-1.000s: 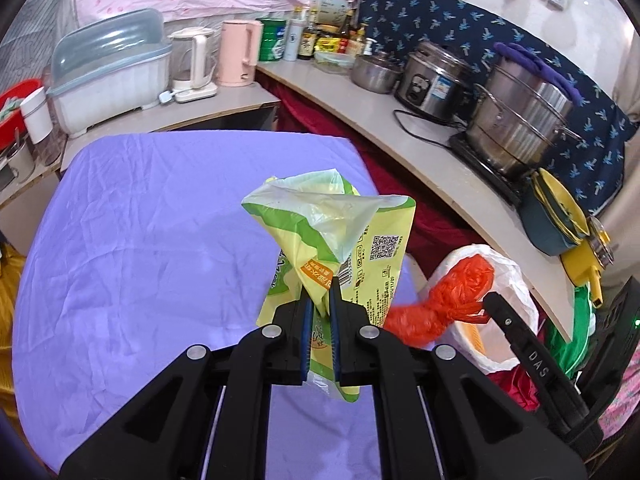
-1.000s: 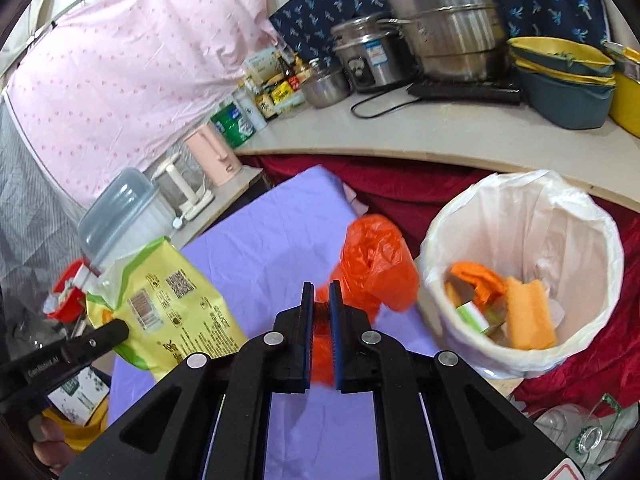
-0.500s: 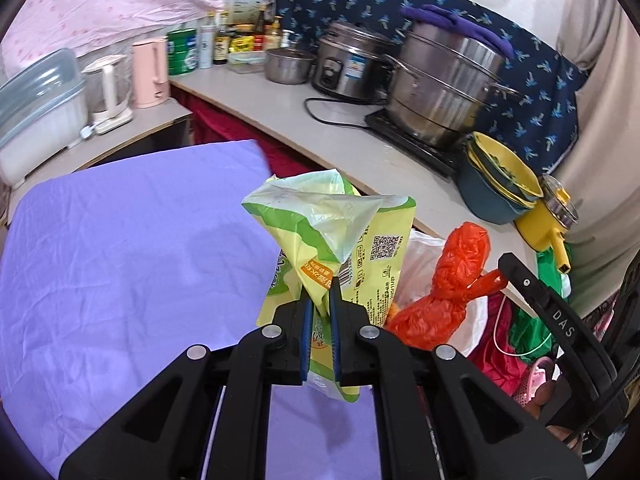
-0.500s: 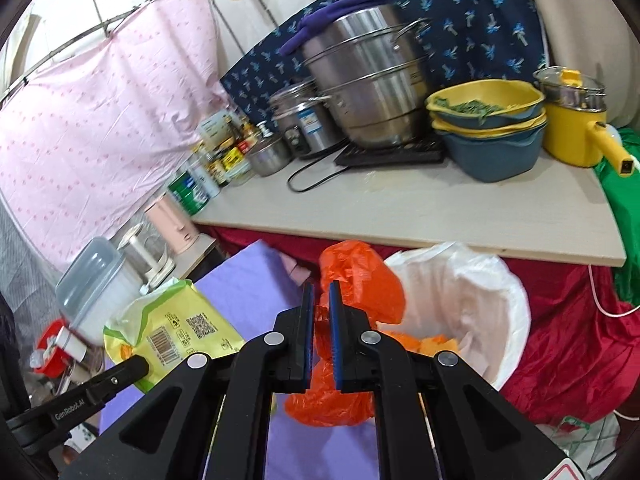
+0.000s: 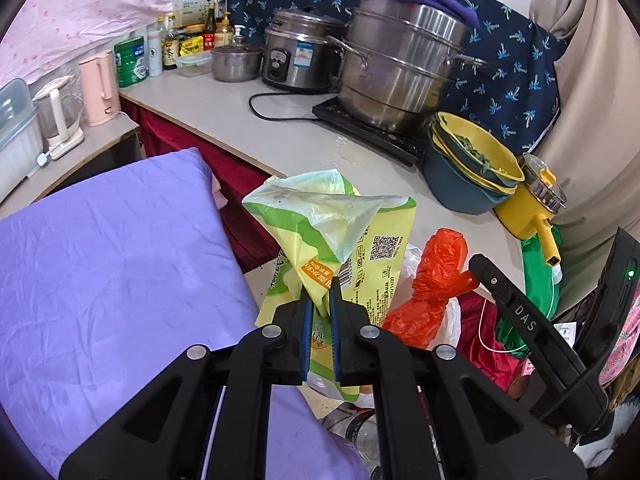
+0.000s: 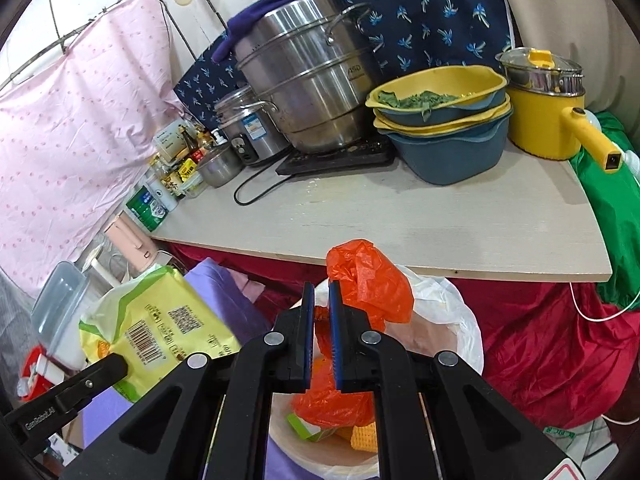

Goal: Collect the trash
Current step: 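Carry the yellow-green bag and orange plastic bag with both tools over the bin, then open the left tool to drop the snack bag while the right tool drops the plastic bag into the bin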

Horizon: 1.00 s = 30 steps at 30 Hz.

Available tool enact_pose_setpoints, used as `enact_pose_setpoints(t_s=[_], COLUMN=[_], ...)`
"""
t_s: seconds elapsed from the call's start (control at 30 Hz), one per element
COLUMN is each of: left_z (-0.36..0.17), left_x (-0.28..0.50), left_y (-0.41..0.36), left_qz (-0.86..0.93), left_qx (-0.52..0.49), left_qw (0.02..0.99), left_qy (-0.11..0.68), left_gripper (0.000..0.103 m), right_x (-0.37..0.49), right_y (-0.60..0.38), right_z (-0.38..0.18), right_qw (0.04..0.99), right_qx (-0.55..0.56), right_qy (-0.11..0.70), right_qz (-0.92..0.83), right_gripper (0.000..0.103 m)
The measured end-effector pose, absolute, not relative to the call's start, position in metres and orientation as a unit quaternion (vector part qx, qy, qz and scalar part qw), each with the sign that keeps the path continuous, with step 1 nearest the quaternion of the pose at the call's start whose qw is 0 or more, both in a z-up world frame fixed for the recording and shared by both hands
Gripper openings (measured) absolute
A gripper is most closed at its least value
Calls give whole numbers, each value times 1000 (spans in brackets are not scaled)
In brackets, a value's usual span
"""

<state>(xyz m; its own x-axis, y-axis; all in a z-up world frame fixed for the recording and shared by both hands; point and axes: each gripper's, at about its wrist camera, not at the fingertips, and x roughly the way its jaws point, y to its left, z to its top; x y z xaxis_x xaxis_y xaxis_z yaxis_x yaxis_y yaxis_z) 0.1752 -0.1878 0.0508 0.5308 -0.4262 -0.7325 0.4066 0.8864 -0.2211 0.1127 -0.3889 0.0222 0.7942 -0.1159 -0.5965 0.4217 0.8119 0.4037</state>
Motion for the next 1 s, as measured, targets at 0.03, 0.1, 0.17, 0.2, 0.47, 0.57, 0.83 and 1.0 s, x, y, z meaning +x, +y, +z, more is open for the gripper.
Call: enact_pose_setpoints(t_s=[0.03,0.1,0.17,0.2,0.47,0.57,0.83,1.0], left_z=[48,42,35,33,31,32,39,43], left_x=[179,184,188,189,184,182,171,160], left_y=[-193,-201,-211,-215,-221,-219,-210,-202], left_qz=[-240,-245,-251,-252,-239,-234,-218,-207], left_qx=[-11,-11,-9,-6,4,5,20,31], left_qw=[872,869,866,866,880,882,894,902], left_qy=[426,429,432,431,410,408,391,377], left_gripper=[8,11,12,17,55,55,58,60], right_x=[114,114,114,113,95,88,76,70], right_y=[-391,-394,-398,-399,-404,-401,-386,-371], right_z=[20,17,16,16,18,18,21,28], right_qw=[907,906,905,905,904,904,908,913], right_qx=[271,276,279,280,285,280,254,238], right_qy=[286,283,282,282,276,277,287,289], right_qz=[-148,-149,-151,-152,-161,-167,-167,-164], right_gripper=[9,11,14,17,35,40,47,55])
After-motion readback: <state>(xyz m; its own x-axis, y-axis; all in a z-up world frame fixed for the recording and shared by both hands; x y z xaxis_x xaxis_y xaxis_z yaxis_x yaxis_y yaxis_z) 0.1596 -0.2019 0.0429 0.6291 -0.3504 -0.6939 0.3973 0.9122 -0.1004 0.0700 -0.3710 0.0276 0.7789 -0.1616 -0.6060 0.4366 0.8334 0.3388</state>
